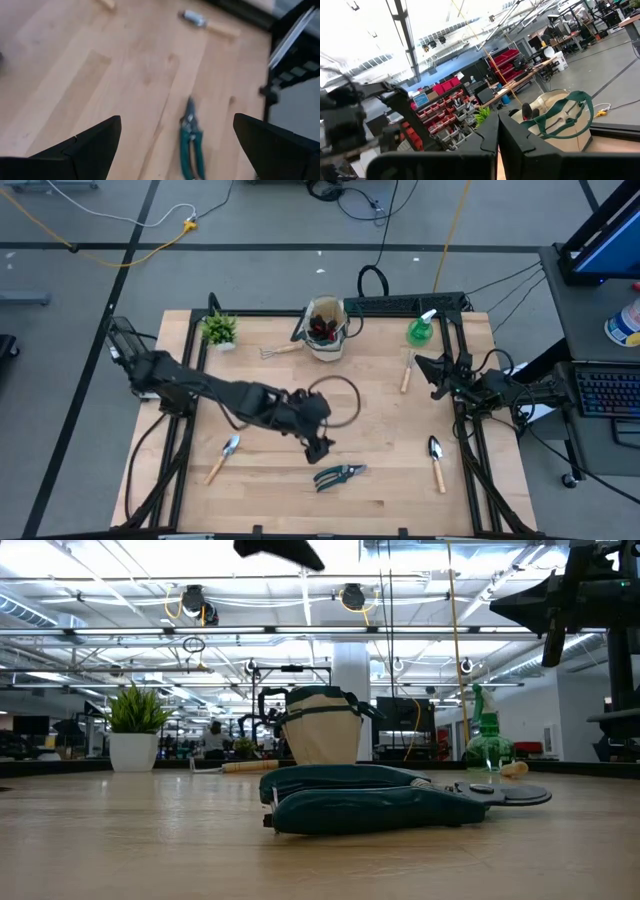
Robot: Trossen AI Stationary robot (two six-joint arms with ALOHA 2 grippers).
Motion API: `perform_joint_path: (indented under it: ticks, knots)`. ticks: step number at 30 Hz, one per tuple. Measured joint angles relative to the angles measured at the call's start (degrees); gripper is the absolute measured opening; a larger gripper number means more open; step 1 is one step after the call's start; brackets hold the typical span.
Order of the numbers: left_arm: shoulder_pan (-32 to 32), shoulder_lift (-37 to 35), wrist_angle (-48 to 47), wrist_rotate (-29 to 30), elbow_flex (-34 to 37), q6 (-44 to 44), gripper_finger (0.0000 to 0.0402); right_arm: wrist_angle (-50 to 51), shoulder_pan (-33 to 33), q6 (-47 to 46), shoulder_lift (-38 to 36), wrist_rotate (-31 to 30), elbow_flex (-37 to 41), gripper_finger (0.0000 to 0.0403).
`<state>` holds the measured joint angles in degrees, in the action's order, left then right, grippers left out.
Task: Pick & Place Garden tools in Gardening bag
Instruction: Put the green scissors into the green gardening bag
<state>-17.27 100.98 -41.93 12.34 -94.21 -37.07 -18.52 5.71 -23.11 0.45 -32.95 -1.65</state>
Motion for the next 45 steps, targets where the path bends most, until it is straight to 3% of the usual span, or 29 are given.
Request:
perform_joint_path:
  ticks: [5,17,30,45]
  knots:
    - [-1.08,5.29,0.02,-0.45,0.02,5.02,0.0392,-0.07,-0.01,0.00,-0.02,-0.02,0.00,0.0000]
    - [-1.36,15.14,1.83,-9.75,0.02,8.73,0.0392,-0.02,0.00,0.02,-0.02,-0.02,0.00,0.0000]
    - [-3.53,16.10,2.18,-9.27,0.00,7.35,0.0392,1.30,-0.02,0.00,-0.02,-0.01,0.00,0.0000]
    - [-6.95,17.80,5.97,-2.46,-0.07,-5.78,0.0392,1.87,0.00,-0.18,0.00,0.02,0.00,0.0000]
